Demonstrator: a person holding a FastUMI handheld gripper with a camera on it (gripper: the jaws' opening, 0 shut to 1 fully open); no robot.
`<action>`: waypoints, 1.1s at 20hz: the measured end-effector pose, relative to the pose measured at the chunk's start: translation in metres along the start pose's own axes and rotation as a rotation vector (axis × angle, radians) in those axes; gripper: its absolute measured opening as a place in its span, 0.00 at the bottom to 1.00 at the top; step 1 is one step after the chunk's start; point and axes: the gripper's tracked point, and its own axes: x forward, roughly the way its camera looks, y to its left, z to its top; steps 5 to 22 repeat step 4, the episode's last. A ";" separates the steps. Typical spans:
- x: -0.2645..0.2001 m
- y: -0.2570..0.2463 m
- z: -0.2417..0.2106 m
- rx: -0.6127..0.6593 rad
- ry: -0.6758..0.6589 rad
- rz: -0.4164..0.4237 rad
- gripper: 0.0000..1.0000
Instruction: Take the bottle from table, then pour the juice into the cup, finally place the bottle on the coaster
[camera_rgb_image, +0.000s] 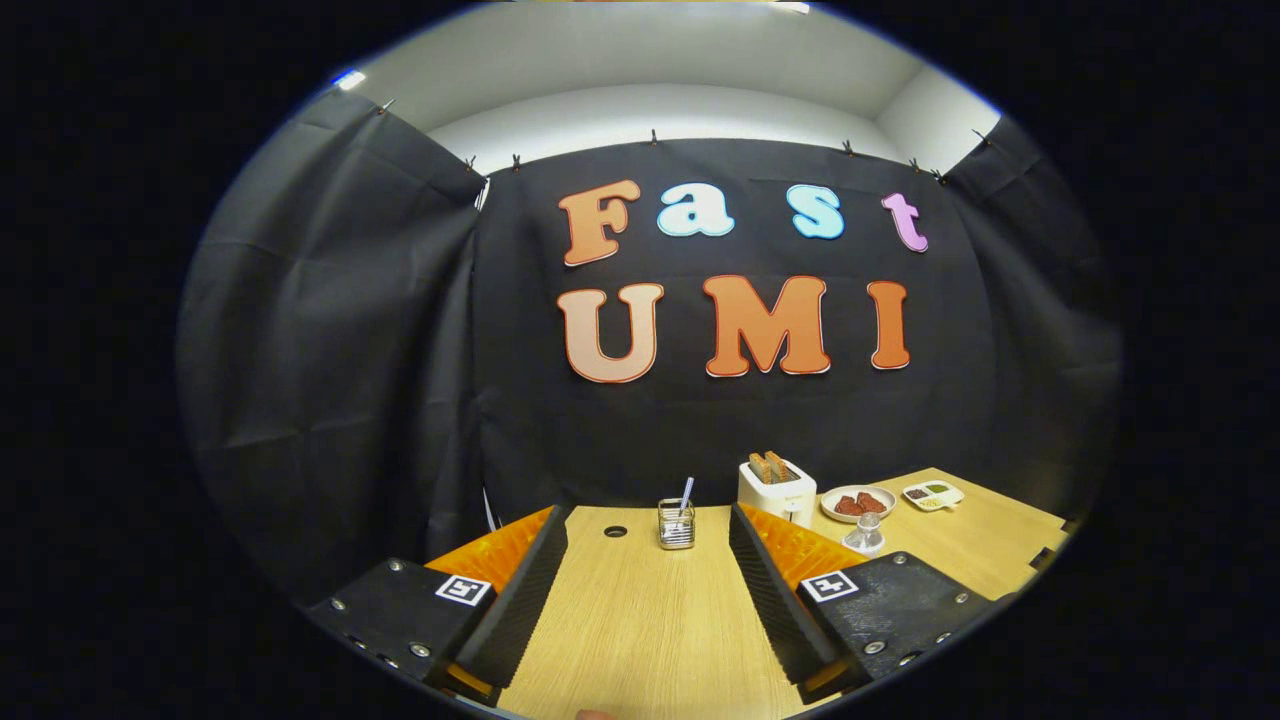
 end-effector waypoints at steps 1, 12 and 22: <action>0.000 0.000 0.000 0.009 -0.001 0.002 0.97; -0.001 -0.002 0.000 0.006 0.004 -0.003 0.97; -0.001 -0.002 0.000 0.006 0.004 -0.003 0.97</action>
